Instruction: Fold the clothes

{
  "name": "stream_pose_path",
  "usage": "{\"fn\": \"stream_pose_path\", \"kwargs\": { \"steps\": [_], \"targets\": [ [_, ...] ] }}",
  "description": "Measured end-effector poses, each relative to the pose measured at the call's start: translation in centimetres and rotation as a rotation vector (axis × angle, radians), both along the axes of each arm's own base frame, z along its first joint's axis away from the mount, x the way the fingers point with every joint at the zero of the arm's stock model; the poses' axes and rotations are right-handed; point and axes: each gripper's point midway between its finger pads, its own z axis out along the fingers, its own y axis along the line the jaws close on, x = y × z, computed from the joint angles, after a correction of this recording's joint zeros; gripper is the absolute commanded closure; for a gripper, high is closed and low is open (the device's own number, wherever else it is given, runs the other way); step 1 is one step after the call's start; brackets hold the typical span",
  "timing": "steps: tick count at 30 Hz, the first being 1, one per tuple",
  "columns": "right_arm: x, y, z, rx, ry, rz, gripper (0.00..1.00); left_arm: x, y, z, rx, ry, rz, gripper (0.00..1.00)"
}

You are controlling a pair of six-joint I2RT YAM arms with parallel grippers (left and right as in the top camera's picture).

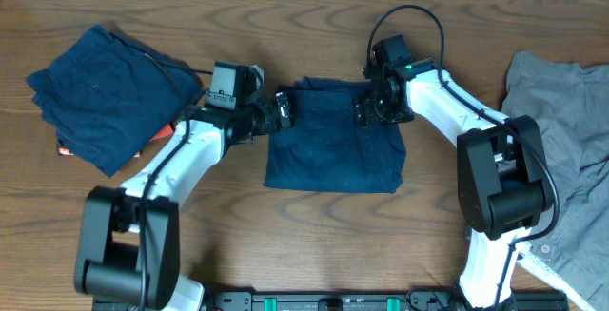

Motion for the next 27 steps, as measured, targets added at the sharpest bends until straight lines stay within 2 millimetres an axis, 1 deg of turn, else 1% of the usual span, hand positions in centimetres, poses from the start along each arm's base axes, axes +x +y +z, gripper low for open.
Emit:
{"fn": "stream_pose_path", "kwargs": {
  "steps": [6, 7, 9, 10, 11, 13, 14, 15, 16, 17, 21, 24, 27],
  "targets": [
    [-0.2, -0.1, 0.0, -0.004, 0.008, 0.003, 0.22, -0.2, 0.2, -4.4, 0.030, 0.085, 0.000, 0.02],
    [-0.2, -0.1, 0.0, -0.004, 0.009, 0.003, 0.21, 0.4, -0.2, -4.0, 0.008, 0.063, -0.005, 0.02],
    [-0.3, -0.1, -0.1, -0.005, 0.011, 0.003, 0.21, 0.7, -1.0, -4.1, -0.025, 0.054, -0.027, 0.00],
    [-0.3, -0.1, -0.1, -0.006, 0.011, 0.003, 0.21, 0.9, -1.5, -4.0, -0.047, 0.051, -0.040, 0.05],
    [-0.3, -0.1, -0.1, -0.006, 0.012, 0.003, 0.21, 1.0, -2.0, -4.0, -0.062, 0.049, -0.051, 0.12],
    [-0.3, -0.1, -0.1, -0.006, 0.012, 0.003, 0.21, 0.7, -3.1, -4.2, -0.081, 0.058, -0.083, 0.22],
    [-0.3, -0.1, -0.1, -0.007, 0.012, 0.003, 0.21, 0.5, -3.7, -4.3, -0.087, 0.062, -0.098, 0.31],
    [-0.3, -0.1, -0.1, -0.007, 0.012, 0.003, 0.21, 0.3, -4.3, -4.4, -0.098, 0.066, -0.114, 0.46],
    [-0.3, -0.2, -0.1, -0.008, 0.013, 0.003, 0.21, 0.1, -4.9, -4.6, -0.102, 0.069, -0.128, 0.71],
    [-0.4, -0.2, -0.1, -0.012, 0.017, 0.003, 0.20, -0.1, -5.2, -4.9, -0.098, 0.071, -0.139, 0.93],
    [-0.5, -0.4, -0.1, -0.019, 0.021, 0.004, 0.16, -0.4, -6.1, -5.7, -0.114, 0.074, -0.164, 0.94],
    [-0.6, -0.4, 0.0, -0.020, 0.024, 0.004, 0.12, -0.3, -6.0, -5.6, -0.115, 0.072, -0.161, 0.94],
    [-0.9, -0.6, 0.7, -0.022, 0.028, 0.001, 0.07, -0.2, -5.4, -5.0, -0.095, 0.061, -0.150, 0.94]
  ]
}}
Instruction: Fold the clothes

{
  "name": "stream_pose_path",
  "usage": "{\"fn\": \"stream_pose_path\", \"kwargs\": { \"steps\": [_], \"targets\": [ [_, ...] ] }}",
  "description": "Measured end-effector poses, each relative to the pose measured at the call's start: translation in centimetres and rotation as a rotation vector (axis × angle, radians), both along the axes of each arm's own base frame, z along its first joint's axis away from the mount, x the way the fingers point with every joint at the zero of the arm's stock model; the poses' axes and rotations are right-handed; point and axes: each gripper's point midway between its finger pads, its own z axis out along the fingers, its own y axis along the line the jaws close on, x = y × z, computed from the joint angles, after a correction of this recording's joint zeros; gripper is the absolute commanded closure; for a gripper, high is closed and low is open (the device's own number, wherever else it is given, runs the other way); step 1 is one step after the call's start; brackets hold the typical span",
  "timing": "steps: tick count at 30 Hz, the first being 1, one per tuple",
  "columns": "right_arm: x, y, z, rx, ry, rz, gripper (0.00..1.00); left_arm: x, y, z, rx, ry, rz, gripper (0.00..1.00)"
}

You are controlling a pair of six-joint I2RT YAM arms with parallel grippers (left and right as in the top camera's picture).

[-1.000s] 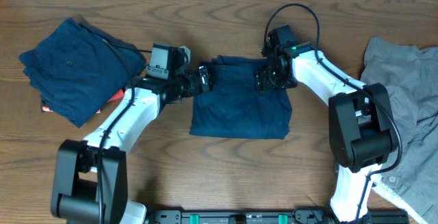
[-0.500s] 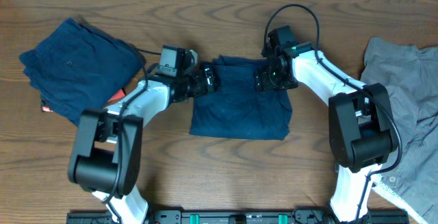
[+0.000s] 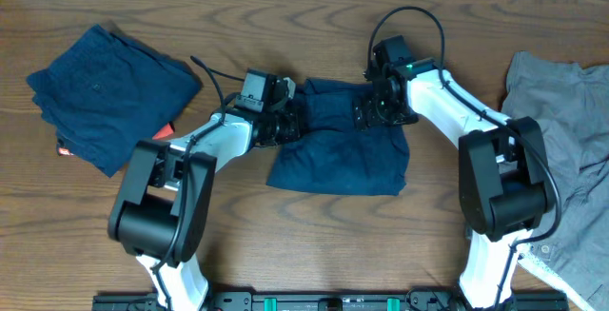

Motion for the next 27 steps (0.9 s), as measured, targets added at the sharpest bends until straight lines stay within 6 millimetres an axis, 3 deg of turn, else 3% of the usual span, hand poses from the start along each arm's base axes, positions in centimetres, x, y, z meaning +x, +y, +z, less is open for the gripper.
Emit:
{"fn": "stream_pose_path", "kwargs": {
  "steps": [3, 6, 11, 14, 16, 19, 21, 23, 24, 27],
  "targets": [
    [0.0, -0.4, 2.1, 0.007, -0.029, -0.009, 0.06, 0.6, 2.7, 1.6, 0.077, -0.034, 0.059, 0.94],
    [0.5, -1.4, 6.7, 0.031, -0.123, -0.034, 0.05, 2.3, 7.2, 5.1, 0.155, -0.126, 0.174, 0.94],
    [0.5, -3.8, 14.6, 0.066, -0.296, -0.090, 0.05, 5.5, 17.8, 14.9, 0.237, -0.385, 0.429, 0.94],
    [0.0, -4.6, 16.7, 0.075, -0.338, -0.105, 0.05, 5.3, 24.7, 20.1, 0.293, -0.513, 0.596, 0.94],
    [-0.2, -4.8, 17.1, 0.073, -0.340, -0.110, 0.05, 4.4, 28.9, 22.3, 0.337, -0.561, 0.697, 0.89],
    [-0.7, -4.9, 16.7, 0.068, -0.318, -0.109, 0.05, 2.4, 34.9, 22.6, 0.403, -0.545, 0.830, 0.73],
    [-0.8, -4.9, 16.7, 0.067, -0.313, -0.109, 0.05, 1.2, 37.5, 21.7, 0.425, -0.498, 0.892, 0.55],
    [-0.8, -4.9, 16.7, 0.069, -0.312, -0.108, 0.05, 0.0, 39.8, 20.0, 0.440, -0.432, 0.947, 0.15],
    [-0.8, -4.8, 16.7, 0.070, -0.313, -0.108, 0.05, -0.4, 40.6, 19.3, 0.441, -0.401, 0.969, 0.03],
    [-0.9, -4.9, 16.6, 0.069, -0.309, -0.108, 0.05, -1.1, 41.8, 17.5, 0.432, -0.338, 1.011, 0.02]
  ]
}}
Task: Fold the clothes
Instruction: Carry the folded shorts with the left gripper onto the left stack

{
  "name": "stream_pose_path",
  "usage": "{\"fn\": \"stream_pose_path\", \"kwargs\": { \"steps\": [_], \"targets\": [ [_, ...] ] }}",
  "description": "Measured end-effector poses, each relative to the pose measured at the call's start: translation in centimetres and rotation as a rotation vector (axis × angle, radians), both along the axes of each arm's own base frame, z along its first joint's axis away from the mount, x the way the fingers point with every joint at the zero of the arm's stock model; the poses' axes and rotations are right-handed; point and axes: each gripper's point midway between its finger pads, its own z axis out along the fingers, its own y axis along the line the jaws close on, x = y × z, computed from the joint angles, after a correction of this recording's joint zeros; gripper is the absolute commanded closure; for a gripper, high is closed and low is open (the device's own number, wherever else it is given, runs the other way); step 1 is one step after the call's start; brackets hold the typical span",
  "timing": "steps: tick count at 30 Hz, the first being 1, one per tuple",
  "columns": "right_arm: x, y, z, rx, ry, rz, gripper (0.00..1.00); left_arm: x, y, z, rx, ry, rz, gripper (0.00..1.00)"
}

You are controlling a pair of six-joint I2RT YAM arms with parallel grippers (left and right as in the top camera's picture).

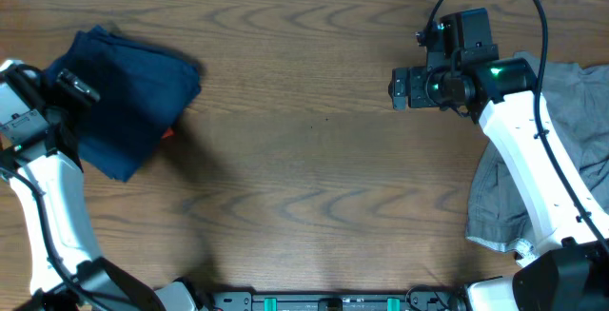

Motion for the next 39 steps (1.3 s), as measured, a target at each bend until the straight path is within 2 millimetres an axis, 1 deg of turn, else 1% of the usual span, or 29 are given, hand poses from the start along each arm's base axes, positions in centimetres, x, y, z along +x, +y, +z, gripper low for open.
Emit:
{"fn": "stream_pose_path", "kwargs": {
  "steps": [2, 4, 7, 11, 14, 17, 21, 23, 26, 27, 30, 31, 32, 33, 34, 35, 37, 39],
  "targets": [
    [-0.1, 0.0, -0.1, -0.001, 0.006, 0.000, 0.05, 0.0, 0.2, -0.4, -0.017, 0.000, 0.016, 0.02],
    [-0.2, 0.0, -0.1, -0.002, 0.010, 0.000, 0.04, 0.5, 0.1, 0.1, -0.021, -0.029, 0.008, 0.02],
    [-0.2, 0.0, -0.1, -0.002, 0.010, 0.000, 0.01, 1.3, -0.4, 0.9, -0.029, -0.075, -0.027, 0.02],
    [-0.1, 0.0, 0.0, 0.000, 0.003, 0.003, 0.01, 2.4, -2.4, 1.8, -0.028, -0.106, -0.100, 0.02],
    [-0.1, 0.4, 0.0, 0.007, -0.003, 0.034, 0.01, 3.1, -4.4, 2.3, 0.020, -0.094, -0.149, 0.02],
    [-0.2, 0.6, 0.1, 0.012, -0.004, 0.056, 0.01, 3.2, -5.6, 2.6, 0.095, -0.054, -0.144, 0.02],
    [-0.2, 0.8, 0.1, 0.017, -0.005, 0.070, 0.01, 3.3, -6.8, 3.7, 0.187, -0.036, -0.137, 0.02],
    [-0.1, 0.8, 0.1, 0.019, -0.008, 0.072, 0.01, 3.4, -7.9, 4.0, 0.209, -0.032, -0.154, 0.02],
    [0.1, 0.9, 0.3, 0.024, -0.020, 0.071, 0.01, 4.0, -11.5, 3.8, 0.216, -0.017, -0.256, 0.02],
    [0.3, 1.0, 0.4, 0.030, -0.027, 0.065, 0.01, 4.3, -13.0, 3.6, 0.214, -0.012, -0.303, 0.02],
    [1.0, 1.1, 0.9, 0.058, -0.051, 0.025, 0.01, 4.5, -18.9, 2.7, 0.212, 0.017, -0.470, 0.02],
    [1.3, 1.1, 1.1, 0.069, -0.061, 0.009, 0.01, 4.2, -21.1, 2.0, 0.208, 0.042, -0.532, 0.02],
    [1.5, 1.1, 1.2, 0.077, -0.067, -0.003, 0.01, 3.8, -22.8, 1.3, 0.201, 0.072, -0.582, 0.02],
    [1.6, 1.1, 1.2, 0.083, -0.067, -0.014, 0.01, 3.0, -24.5, 0.4, 0.193, 0.115, -0.637, 0.02],
    [1.5, 0.9, 1.2, 0.087, -0.059, -0.025, 0.01, 1.7, -26.2, -0.9, 0.182, 0.180, -0.695, 0.02],
    [1.4, 0.6, 1.0, 0.088, -0.047, -0.038, 0.01, 0.6, -27.0, -1.8, 0.175, 0.233, -0.728, 0.02],
    [0.4, -0.2, 0.3, 0.081, 0.010, -0.064, 0.01, -1.8, -28.0, -3.5, 0.154, 0.347, -0.773, 0.02],
    [-1.0, -1.4, -0.5, 0.068, 0.082, -0.097, 0.01, -4.5, -28.0, -4.9, 0.111, 0.461, -0.786, 0.02]
  ]
}}
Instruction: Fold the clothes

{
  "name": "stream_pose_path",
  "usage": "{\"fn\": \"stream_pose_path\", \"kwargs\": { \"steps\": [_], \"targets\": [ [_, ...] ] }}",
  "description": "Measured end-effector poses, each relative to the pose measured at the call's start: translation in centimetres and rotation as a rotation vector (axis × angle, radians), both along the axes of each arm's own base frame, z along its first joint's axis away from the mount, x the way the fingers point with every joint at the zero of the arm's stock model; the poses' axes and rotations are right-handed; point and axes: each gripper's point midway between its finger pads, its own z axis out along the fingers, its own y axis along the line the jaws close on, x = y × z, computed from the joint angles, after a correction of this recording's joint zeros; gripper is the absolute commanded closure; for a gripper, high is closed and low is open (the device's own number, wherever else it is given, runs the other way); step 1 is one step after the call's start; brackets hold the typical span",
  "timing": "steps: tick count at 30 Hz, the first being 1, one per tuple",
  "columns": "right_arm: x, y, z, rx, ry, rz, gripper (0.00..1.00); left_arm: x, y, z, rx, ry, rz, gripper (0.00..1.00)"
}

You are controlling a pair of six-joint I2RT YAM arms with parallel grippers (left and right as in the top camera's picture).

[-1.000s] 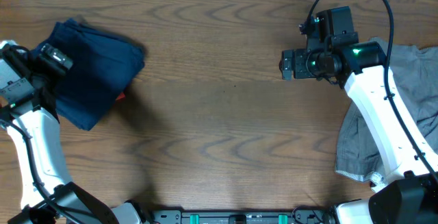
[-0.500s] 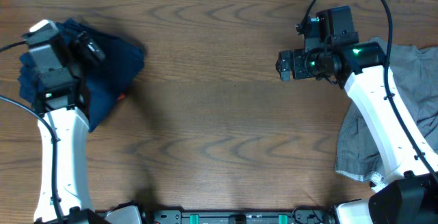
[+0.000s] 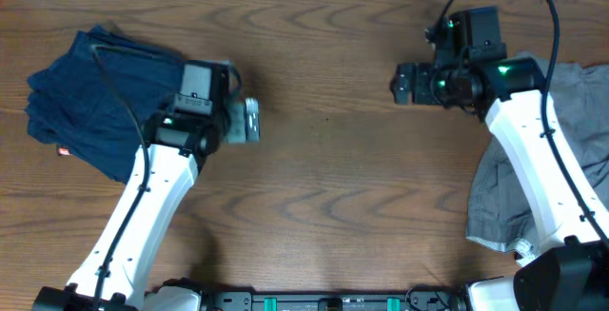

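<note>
A stack of folded dark blue clothes [image 3: 90,102] lies at the far left of the table. My left gripper [image 3: 249,121] hovers just right of the stack, over bare wood, open with nothing between its pale fingers. A crumpled grey garment [image 3: 576,111] lies at the right edge and runs down toward the front [image 3: 495,206]. My right gripper [image 3: 400,85] points left over bare wood, left of the grey garment; it looks open and holds nothing.
A small red item [image 3: 65,149] peeks out from under the blue stack. The wooden table [image 3: 324,187] is bare between the two arms. The right arm's forearm crosses over the grey garment.
My left arm was at the far left edge with its gripper on the blue stack; now the gripper is right of the stack and empty. The right arm has barely moved.
Both grippers were on a folded blue garment in the middle of the table, and still were at the second moment. Then the middle was bare, the left gripper was at the blue stack, and the right gripper had drawn back. Now the left gripper is off the stack.
</note>
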Motion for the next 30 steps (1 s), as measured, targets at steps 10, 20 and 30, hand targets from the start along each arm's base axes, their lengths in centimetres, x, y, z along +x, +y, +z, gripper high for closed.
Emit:
{"fn": "stream_pose_path", "kwargs": {
  "steps": [10, 20, 30],
  "targets": [
    [-3.1, -3.0, 0.7, -0.030, 0.065, -0.083, 0.01, -7.1, -0.7, 2.7, -0.143, 0.111, -0.024, 0.02],
    [-7.7, -3.5, 6.5, -0.036, -0.441, -0.133, 0.01, -10.9, -0.2, 10.4, -0.245, -0.404, -0.091, 0.02],
    [-14.4, -6.0, 2.7, -0.079, -0.519, -0.190, 0.01, -12.7, 0.1, 12.0, -0.267, -0.541, -0.103, 0.02]
  ]
}}
